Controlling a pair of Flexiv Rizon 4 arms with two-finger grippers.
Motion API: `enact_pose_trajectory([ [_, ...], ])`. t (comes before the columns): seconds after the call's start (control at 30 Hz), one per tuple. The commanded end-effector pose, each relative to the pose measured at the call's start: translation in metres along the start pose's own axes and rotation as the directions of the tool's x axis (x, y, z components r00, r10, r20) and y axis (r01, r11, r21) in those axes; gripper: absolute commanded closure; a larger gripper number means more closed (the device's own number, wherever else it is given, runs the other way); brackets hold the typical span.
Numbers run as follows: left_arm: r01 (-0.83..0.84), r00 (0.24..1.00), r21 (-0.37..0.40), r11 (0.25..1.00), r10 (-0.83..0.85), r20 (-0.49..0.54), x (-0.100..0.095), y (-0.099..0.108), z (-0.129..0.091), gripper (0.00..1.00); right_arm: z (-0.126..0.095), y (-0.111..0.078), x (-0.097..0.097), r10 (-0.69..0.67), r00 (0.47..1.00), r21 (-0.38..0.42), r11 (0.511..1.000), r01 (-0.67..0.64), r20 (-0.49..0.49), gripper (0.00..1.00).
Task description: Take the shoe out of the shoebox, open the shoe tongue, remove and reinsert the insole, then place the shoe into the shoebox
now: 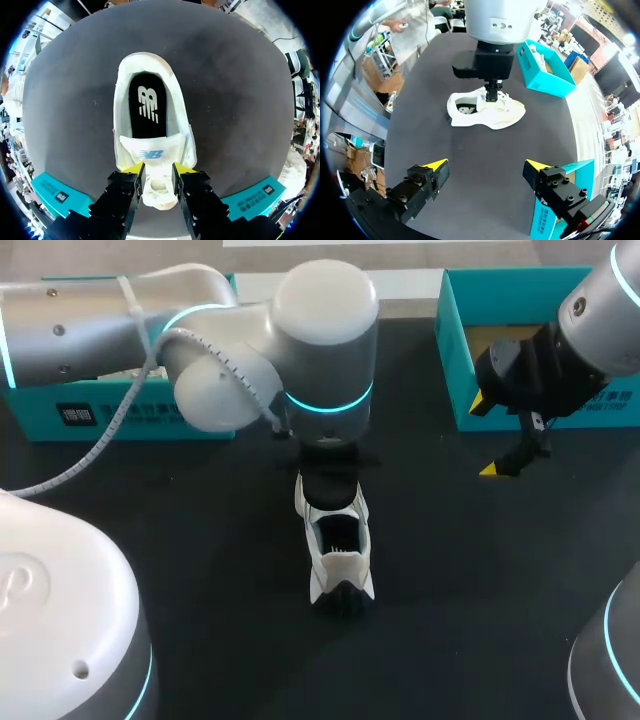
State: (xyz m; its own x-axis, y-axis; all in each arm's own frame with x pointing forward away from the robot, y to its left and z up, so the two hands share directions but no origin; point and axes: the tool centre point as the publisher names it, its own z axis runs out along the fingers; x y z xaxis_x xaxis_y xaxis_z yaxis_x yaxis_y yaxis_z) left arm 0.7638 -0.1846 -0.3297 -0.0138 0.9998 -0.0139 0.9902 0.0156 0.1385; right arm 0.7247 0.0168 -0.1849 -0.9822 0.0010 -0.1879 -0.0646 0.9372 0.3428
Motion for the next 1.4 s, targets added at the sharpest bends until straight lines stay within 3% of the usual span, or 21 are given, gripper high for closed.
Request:
enact_pose_trajectory([
  [0.03,0.0,1.0,0.009,1.0,0.0,0.001,0.0,-0.004,0.003,0.65,0.002,0.001,-0.001,0.0,1.0,0.002,1.0,0.0,-0.001,0.0],
  [0.2,0.073,0.997,0.002,0.997,-0.073,-0.005,0.006,-0.008,-0.011,0.6,0.002,0.001,-0.001,0.0,1.0,0.002,1.0,0.0,-0.001,0.0],
  [0.33,0.335,0.941,0.013,0.942,-0.333,-0.057,0.011,-0.008,-0.033,0.53,0.002,0.001,-0.001,0.0,1.0,0.002,1.0,0.0,-0.001,0.0],
  [0.4,0.531,0.844,0.029,0.847,-0.527,-0.099,0.01,-0.008,-0.041,0.07,0.002,0.001,-0.001,0.0,1.0,0.002,1.0,0.0,-0.001,0.0],
  [0.43,0.59,0.805,0.024,0.807,-0.586,-0.094,0.009,-0.01,-0.042,0.0,0.002,0.001,-0.001,0.0,1.0,0.002,1.0,0.0,-0.001,0.0],
  [0.9,0.59,0.805,0.024,0.807,-0.586,-0.094,0.009,-0.01,-0.042,0.0,0.002,0.001,-0.001,0.0,1.0,0.002,1.0,0.0,-0.001,0.0],
  [0.97,0.608,0.793,0.021,0.794,-0.606,-0.068,0.01,-0.032,-0.046,0.0,0.002,0.001,-0.001,0.0,1.0,0.002,1.0,0.0,-0.001,0.0],
  [1.03,0.684,0.728,-0.011,0.729,-0.684,-0.055,0.013,-0.055,-0.05,0.0,0.002,0.001,-0.001,0.0,1.0,0.002,1.0,0.0,-0.001,0.0],
  [1.1,0.79,0.611,-0.069,0.61,-0.792,-0.009,0.015,-0.072,-0.054,0.0,0.002,0.001,-0.001,0.0,1.0,0.002,1.0,0.0,-0.001,0.0],
  [1.17,0.852,0.522,0.012,0.523,-0.852,0.042,0.02,-0.082,-0.058,0.0,0.002,0.001,-0.001,0.0,1.0,0.002,1.0,0.0,-0.001,0.0],
  [1.2,0.886,0.463,-0.022,0.462,-0.885,0.041,0.02,-0.087,-0.058,0.0,0.002,0.001,-0.001,0.0,1.0,0.002,1.0,0.0,-0.001,0.0],
  [1.27,0.931,0.364,0.014,0.364,-0.931,0.038,0.021,-0.092,-0.06,0.0,0.002,0.001,-0.001,0.0,1.0,0.002,1.0,0.0,-0.001,0.0],
  [1.33,0.962,0.274,0.002,0.275,-0.961,0.035,0.022,-0.096,-0.059,0.0,0.002,0.001,-0.001,0.0,1.0,0.002,1.0,0.0,-0.001,0.0],
  [1.4,0.972,0.231,0.026,0.231,-0.973,0.026,0.022,-0.097,-0.058,0.0,0.002,0.001,-0.001,0.0,1.0,0.002,1.0,0.0,-0.001,0.0],
])
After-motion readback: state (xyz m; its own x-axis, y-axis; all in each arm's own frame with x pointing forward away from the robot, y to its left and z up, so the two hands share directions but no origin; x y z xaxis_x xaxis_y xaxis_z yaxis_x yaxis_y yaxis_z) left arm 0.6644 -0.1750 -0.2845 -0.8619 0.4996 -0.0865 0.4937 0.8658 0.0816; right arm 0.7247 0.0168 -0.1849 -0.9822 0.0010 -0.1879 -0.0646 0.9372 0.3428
